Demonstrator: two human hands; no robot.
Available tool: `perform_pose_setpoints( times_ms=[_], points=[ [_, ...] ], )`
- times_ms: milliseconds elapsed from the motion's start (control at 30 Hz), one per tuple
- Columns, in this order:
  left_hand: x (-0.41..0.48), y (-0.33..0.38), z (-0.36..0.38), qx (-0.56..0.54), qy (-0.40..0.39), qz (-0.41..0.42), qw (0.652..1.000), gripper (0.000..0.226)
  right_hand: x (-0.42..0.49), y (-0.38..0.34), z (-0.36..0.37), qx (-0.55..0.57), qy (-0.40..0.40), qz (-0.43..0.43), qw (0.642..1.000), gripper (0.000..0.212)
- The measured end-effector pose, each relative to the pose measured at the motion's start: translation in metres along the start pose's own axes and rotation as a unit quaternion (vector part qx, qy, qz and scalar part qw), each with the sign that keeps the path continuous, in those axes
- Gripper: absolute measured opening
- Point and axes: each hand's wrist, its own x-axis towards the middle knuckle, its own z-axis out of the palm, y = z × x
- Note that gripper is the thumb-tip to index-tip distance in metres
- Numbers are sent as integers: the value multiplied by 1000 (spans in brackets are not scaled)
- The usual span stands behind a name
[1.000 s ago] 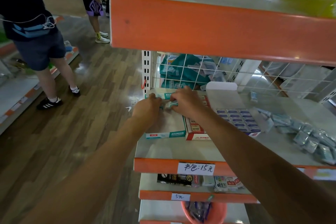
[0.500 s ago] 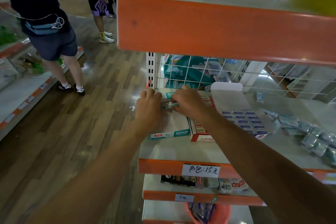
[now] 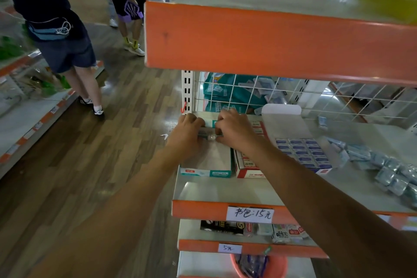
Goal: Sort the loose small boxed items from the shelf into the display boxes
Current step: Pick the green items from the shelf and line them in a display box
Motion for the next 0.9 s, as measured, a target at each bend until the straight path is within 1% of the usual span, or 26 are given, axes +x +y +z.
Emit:
perform_pose_setpoints(
  times_ms=[133, 233, 300, 367, 467, 533, 600, 667, 767, 900],
  points=[
    [-1, 0, 1, -1, 12, 0, 1000, 32, 3, -4, -1, -16, -10, 8, 1000, 24],
    [-2, 2, -1, 9, 7, 0, 1000, 32, 2, -6, 2, -31, -4, 8, 999, 22],
    [-2, 3, -5, 0, -7, -3, 1000, 36, -1, -1, 1, -2, -2, -2, 1000, 23],
    [-1, 5, -14, -15, -16, -25, 999, 43, -7, 6, -3, 48, 1, -14, 999, 24],
    [-4, 8, -30, -41, 14, -71, 997, 43, -17, 17, -13, 119, 44, 6, 992, 27],
    [-10, 11, -40, -52, 36, -84, 994, 41, -27, 24, -19, 115, 61, 19, 991, 28],
    [-17, 17, -45, -45, 46, -91, 994, 40, -39, 31, -23, 84, 63, 33, 994, 30],
    [-23, 29, -44, -22, 51, -80, 995, 40, -53, 38, -23, 57, 78, 50, 994, 33],
    [-29, 56, -36, 23, 63, -40, 997, 40, -75, 48, -20, 41, 94, 74, 992, 34],
    [-29, 101, -18, 83, 54, -6, 995, 40, -109, 69, -15, 29, 79, 119, 989, 41]
  ],
)
